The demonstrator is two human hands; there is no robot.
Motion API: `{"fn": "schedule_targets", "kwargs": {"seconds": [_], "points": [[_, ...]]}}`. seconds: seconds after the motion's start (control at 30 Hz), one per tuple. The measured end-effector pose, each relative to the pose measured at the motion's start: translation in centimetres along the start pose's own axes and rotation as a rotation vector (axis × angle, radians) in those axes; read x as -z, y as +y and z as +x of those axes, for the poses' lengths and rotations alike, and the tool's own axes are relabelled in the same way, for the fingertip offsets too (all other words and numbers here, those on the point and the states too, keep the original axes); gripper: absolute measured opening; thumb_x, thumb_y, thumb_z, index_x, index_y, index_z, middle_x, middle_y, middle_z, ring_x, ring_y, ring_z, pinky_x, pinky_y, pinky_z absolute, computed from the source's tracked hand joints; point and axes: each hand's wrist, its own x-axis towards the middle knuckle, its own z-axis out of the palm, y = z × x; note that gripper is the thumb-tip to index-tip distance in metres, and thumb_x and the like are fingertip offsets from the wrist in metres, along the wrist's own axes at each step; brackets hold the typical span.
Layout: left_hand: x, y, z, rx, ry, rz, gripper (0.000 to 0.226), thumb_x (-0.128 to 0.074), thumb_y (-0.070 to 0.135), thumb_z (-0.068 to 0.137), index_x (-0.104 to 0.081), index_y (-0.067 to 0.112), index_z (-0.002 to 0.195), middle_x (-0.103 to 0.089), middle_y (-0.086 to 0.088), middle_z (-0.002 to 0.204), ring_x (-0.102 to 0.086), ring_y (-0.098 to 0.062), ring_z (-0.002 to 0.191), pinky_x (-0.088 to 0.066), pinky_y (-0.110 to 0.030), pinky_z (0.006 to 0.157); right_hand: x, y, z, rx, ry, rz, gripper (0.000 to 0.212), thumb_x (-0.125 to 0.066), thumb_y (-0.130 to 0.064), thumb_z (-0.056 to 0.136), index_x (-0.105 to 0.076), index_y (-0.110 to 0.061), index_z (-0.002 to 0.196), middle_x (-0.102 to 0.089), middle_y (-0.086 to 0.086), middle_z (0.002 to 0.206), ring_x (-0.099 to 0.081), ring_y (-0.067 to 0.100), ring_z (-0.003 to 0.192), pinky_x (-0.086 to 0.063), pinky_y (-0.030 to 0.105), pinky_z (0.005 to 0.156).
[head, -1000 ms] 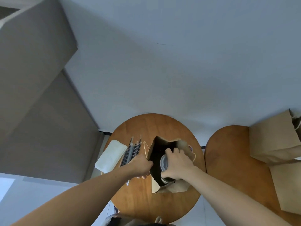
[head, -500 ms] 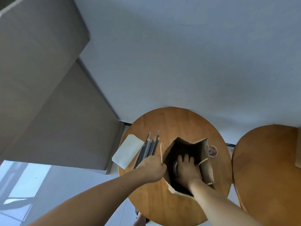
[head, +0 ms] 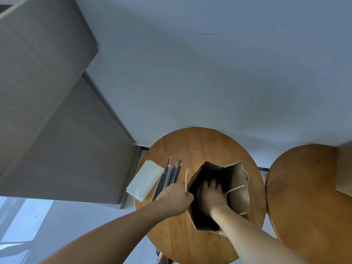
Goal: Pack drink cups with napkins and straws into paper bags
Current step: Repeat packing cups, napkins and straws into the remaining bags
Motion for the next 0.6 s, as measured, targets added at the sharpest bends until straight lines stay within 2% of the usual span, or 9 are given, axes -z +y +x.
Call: {"fn": "schedule_targets", "kwargs": {"seconds": [0.1, 0.13, 0.2, 0.23, 0.3, 0.37, 0.47, 0.53, 0.6], "points": [[0.7, 0.9, -0.2, -0.079, -0.064, -0.023, 0.045, -0.047, 0.053, 0.084, -0.058, 0.018, 0.108, -0.07, -0.009, 0.096, -0.068, -0.022, 0.077, -0.061, -0.041, 0.079, 3.3, -0.8, -1.7, 0.049, -0.057, 0.014, 0.057, -0.054, -0.029, 0.095, -0.034, -0.011, 0.145, -0.035, 0.019, 0.146, -0.035, 0.037, 0.135, -0.038, 0.044, 0.106], [1.0, 1.1, -0.3, -0.108, -0.078, -0.01, 0.048, -0.049, 0.055, 0.083, -0.059, 0.017, 0.11, -0.07, -0.01, 0.101, -0.068, -0.023, 0.081, -0.059, -0.045, 0.083, 4.7, -0.9, -2.5, 0.097, -0.054, -0.002, 0.044, -0.055, -0.025, 0.094, -0.046, -0.013, 0.135, -0.047, 0.016, 0.135, -0.045, 0.033, 0.124, -0.043, 0.042, 0.098], [2.0, 1.4, -0.5, -0.153, -0.102, -0.009, 0.049, -0.052, 0.055, 0.083, -0.06, 0.013, 0.106, -0.07, -0.015, 0.106, -0.066, -0.024, 0.08, -0.057, -0.048, 0.086, 7.7, -0.7, -4.6, 0.167, -0.006, -0.07, 0.009, -0.057, -0.018, 0.091, -0.063, -0.015, 0.097, -0.061, 0.007, 0.097, -0.056, 0.024, 0.086, -0.046, 0.037, 0.073], [2.5, 1.6, -0.5, -0.172, -0.117, -0.018, 0.05, -0.054, 0.054, 0.084, -0.061, 0.011, 0.108, -0.069, -0.016, 0.108, -0.067, -0.026, 0.083, -0.056, -0.049, 0.089, 9.2, -0.3, -5.6, 0.191, 0.023, -0.098, 0.012, -0.058, -0.016, 0.09, -0.059, -0.017, 0.078, -0.058, 0.003, 0.079, -0.052, 0.02, 0.07, -0.042, 0.034, 0.064], [3.7, 1.9, -0.7, -0.216, -0.155, -0.021, 0.049, -0.058, 0.051, 0.086, -0.059, 0.016, 0.12, -0.067, -0.012, 0.116, -0.066, -0.028, 0.098, -0.054, -0.047, 0.094, 12.1, 0.7, -7.3, 0.207, 0.044, -0.133, 0.029, -0.056, -0.013, 0.09, -0.047, -0.018, 0.062, -0.049, 0.0, 0.063, -0.044, 0.018, 0.055, -0.034, 0.029, 0.05], [4.8, 2.3, -0.8, -0.26, -0.189, -0.014, 0.059, -0.063, 0.049, 0.085, -0.049, 0.023, 0.135, -0.061, -0.004, 0.13, -0.061, -0.022, 0.109, -0.051, -0.038, 0.097, 14.5, 1.9, -8.3, 0.21, 0.075, -0.147, 0.028, -0.052, -0.013, 0.091, -0.048, -0.015, 0.063, -0.048, 0.0, 0.061, -0.044, 0.019, 0.052, -0.031, 0.028, 0.045], [6.3, 2.8, -0.9, -0.297, -0.204, 0.028, 0.081, -0.069, 0.045, 0.08, -0.033, 0.024, 0.149, -0.051, -0.001, 0.143, -0.054, -0.017, 0.116, -0.046, -0.028, 0.092, 17.1, 3.2, -8.6, 0.173, 0.193, -0.089, 0.019, -0.047, -0.012, 0.09, -0.053, -0.014, 0.072, -0.055, 0.001, 0.071, -0.053, 0.022, 0.062, -0.038, 0.03, 0.049], [7.4, 2.8, -0.8, -0.311, -0.208, 0.055, 0.085, -0.071, 0.036, 0.08, -0.028, 0.026, 0.152, -0.048, 0.0, 0.144, -0.052, -0.016, 0.117, -0.045, -0.025, 0.091, 18.0, 3.4, -8.4, 0.159, 0.265, -0.01, 0.017, -0.045, -0.015, 0.092, -0.062, -0.015, 0.092, -0.063, 0.002, 0.092, -0.061, 0.024, 0.081, -0.051, 0.035, 0.063], [8.3, 2.5, -0.6, -0.301, -0.154, 0.075, 0.079, -0.068, 0.029, 0.085, -0.028, 0.024, 0.152, -0.047, -0.002, 0.146, -0.053, -0.017, 0.119, -0.047, -0.026, 0.094, 18.4, 3.0, -8.1, 0.161, 0.329, 0.084, 0.024, -0.044, -0.021, 0.095, -0.064, -0.015, 0.108, -0.066, 0.003, 0.105, -0.063, 0.025, 0.093, -0.055, 0.04, 0.078]]}}
